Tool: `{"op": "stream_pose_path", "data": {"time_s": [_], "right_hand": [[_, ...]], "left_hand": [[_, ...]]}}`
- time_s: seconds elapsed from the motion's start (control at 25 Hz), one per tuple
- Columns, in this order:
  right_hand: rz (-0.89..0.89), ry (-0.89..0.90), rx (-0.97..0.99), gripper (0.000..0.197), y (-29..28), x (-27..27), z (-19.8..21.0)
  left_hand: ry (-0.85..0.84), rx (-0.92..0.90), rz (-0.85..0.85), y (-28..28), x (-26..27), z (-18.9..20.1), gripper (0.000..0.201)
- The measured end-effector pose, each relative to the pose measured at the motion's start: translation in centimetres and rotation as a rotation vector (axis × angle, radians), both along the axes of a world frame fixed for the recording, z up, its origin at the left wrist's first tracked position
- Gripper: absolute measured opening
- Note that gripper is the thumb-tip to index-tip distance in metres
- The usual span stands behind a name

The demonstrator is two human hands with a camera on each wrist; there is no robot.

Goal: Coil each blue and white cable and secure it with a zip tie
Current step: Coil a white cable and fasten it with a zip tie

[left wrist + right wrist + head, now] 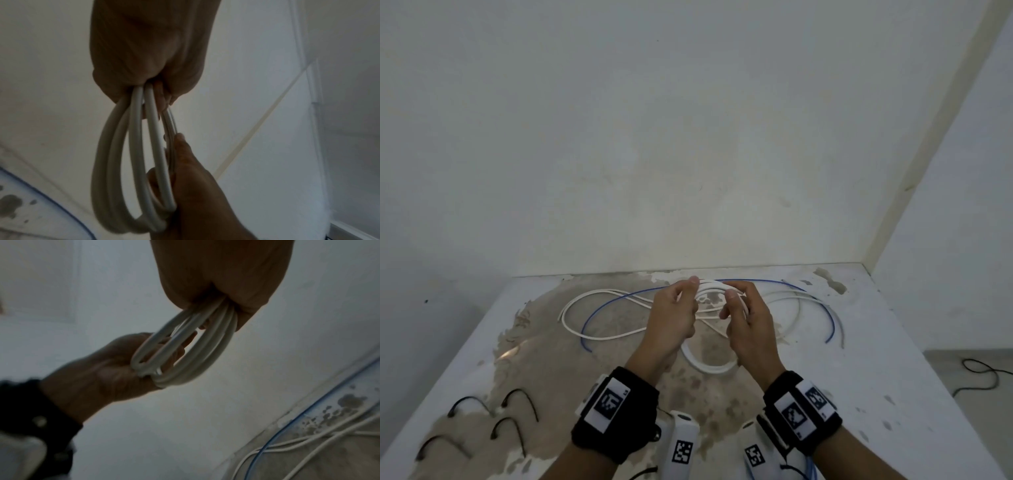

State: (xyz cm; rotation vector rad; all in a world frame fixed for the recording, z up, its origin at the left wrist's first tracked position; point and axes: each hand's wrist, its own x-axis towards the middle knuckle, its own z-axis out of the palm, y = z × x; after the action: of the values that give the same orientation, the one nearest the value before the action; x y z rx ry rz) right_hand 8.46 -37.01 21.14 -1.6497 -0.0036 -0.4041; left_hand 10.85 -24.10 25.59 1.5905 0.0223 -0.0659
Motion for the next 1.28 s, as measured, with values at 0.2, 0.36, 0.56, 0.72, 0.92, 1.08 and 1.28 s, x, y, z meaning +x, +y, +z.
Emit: {"op": "stream_pose_path", "data": {"time_s": [0.2, 0.36, 0.56, 0.72, 0.92, 1.08, 1.28], "right_hand": [[-0.117, 0.001, 0.138, 0.016, 1.0, 0.5, -0.9], [-0.018, 0.121, 0.172, 0.019, 2.6, -0.2, -2.3], [0.138, -0.021, -0.458, 0.026, 1.5, 0.4, -2.4], [0.489, 0.201, -0.245, 0.037, 2.6, 1.3, -0.4], [0.757, 0.705, 0.36, 0.048, 5.5, 1.7, 1.3], [0.756, 0.742, 0.269, 0.043, 9.4, 2.0, 0.3], [0.71, 0.752, 0.122, 0.042, 12.9, 2.3, -2.0]], "left_hand": [[-0.355, 0.437, 0.103, 0.3, -1.3, -2.5, 0.03], [-0.366, 0.475, 0.177, 1.6, -1.1, -3.8, 0.029], [-0.348, 0.493, -0.069, 6.0, 0.3, -4.8, 0.025], [-0.348, 0.415, -0.241, 7.8, 0.6, -4.9, 0.027], [-0.409, 0.361, -0.212, 10.7, -0.1, -5.1, 0.027], [-0.328, 0.376, -0.134, 13.9, -1.0, -6.4, 0.026], [0.022, 0.51, 0.153, 24.5, -1.7, -14.3, 0.022]]}}
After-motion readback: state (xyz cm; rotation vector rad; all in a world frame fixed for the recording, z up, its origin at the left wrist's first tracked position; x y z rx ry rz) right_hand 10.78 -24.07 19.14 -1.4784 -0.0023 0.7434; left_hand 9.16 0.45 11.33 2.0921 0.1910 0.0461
